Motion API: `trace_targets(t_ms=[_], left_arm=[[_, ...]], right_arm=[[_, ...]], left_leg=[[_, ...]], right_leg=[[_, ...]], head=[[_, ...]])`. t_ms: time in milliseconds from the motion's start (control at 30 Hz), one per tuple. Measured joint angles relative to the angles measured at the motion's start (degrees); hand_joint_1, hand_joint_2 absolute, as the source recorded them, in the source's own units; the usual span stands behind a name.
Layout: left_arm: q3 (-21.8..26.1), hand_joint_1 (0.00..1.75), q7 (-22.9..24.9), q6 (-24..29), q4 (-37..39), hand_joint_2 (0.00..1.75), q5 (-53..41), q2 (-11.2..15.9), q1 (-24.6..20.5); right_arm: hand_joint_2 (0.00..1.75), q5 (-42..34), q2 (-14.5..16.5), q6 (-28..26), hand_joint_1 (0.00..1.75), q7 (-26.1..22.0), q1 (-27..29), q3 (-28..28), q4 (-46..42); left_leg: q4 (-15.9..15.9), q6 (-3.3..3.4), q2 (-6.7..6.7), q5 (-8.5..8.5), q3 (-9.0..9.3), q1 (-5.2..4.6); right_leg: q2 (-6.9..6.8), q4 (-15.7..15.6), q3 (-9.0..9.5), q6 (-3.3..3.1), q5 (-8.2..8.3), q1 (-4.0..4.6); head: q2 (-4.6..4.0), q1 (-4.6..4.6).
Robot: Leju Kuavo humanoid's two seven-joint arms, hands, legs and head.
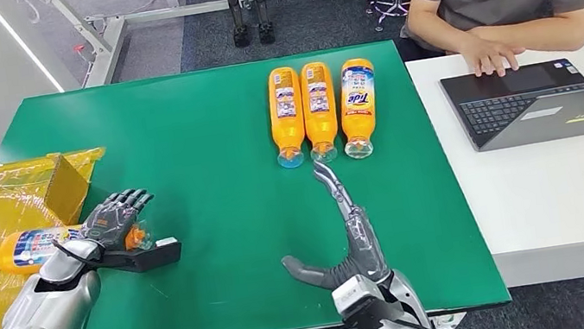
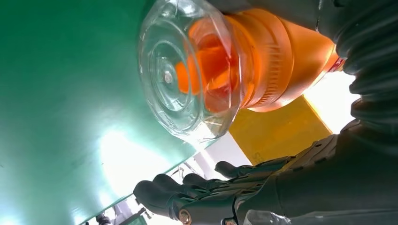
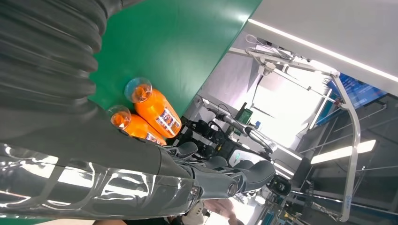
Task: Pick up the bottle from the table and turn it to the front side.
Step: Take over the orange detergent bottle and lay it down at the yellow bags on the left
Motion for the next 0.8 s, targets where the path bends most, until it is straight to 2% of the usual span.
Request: trace_targets(t_ms=[200,500,800], left_arm=[[0.4,0.0,-0.4,2.8,0.0,1.75,3.0,1.1,1.1],[1.0,0.0,0.2,1.9,-1.0,1.75,3.6,4.5,3.0],[4.7,0.0,-0.5,1.1,-10.0,1.75,6.0,8.6,10.3]], right_arm=[[1.75,0.2,0.0,0.0,0.0,0.0,0.3,-0.9,0.0],[1.75,0.3,0.0,0.1,0.0,0.0,0.5,-1.9,0.0],[1.75,0.2,0.0,1.6,0.0,0.2,0.9,-2.0,0.0]], left_leg=[[0.0,0.0,0.01,0.0,0.0,0.0],[0.0,-0.02,0.03,-0.01,0.08,0.0],[-0.1,-0.09,0.17,-0.06,0.21,0.0]], right_leg=[[0.01,0.0,0.0,0.0,0.0,0.0],[0.03,0.0,0.06,-0.01,-0.01,0.0],[0.17,0.1,0.08,-0.07,-0.05,0.0]], head=[[0.0,0.0],[0.0,0.01],[0.0,0.0]])
